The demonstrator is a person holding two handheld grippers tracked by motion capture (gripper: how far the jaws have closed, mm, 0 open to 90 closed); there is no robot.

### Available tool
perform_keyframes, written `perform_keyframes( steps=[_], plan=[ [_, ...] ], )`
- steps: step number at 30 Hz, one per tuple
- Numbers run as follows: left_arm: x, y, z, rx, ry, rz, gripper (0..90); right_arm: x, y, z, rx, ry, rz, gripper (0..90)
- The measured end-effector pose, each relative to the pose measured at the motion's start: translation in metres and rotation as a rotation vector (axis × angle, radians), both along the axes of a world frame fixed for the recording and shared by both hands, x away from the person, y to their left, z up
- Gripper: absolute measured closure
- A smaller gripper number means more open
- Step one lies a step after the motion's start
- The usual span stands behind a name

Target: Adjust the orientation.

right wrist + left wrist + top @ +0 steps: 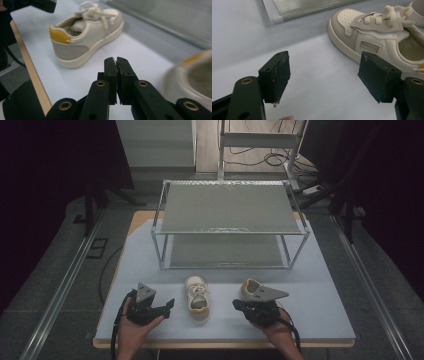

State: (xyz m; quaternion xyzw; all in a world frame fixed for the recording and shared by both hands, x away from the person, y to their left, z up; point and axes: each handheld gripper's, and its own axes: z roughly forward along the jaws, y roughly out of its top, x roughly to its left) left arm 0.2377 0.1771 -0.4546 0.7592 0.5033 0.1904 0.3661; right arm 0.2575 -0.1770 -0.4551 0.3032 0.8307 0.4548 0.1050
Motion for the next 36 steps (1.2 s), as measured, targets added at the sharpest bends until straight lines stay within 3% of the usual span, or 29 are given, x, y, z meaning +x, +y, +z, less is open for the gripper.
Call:
perform_keyframes(
  steps=[4, 6, 11, 24, 36],
  plan=[
    [-0.001, 0.0, 0.001, -0.007, -0.001, -0.005, 25.1, 0.001, 0.021, -0.007, -0.017, 0.011, 0.03, 86.6],
    [-0.001, 0.001, 0.001, -0.004, 0.004, -0.005, 25.1, 0.003, 0.035, -0.014, -0.049, 0.017, 0.038, 86.6],
    [-0.001, 0.002, -0.001, -0.002, 0.011, -0.004, 25.2, 0.004, 0.047, -0.025, -0.079, 0.037, 0.047, 86.6],
    [0.0, 0.001, -0.002, 0.003, 0.021, -0.014, 25.3, 0.005, 0.054, -0.034, -0.08, 0.055, 0.064, 86.6],
    [-0.001, 0.003, -0.001, 0.004, 0.024, -0.016, 25.3, 0.001, 0.072, -0.039, -0.061, 0.073, 0.129, 88.4]
  ],
)
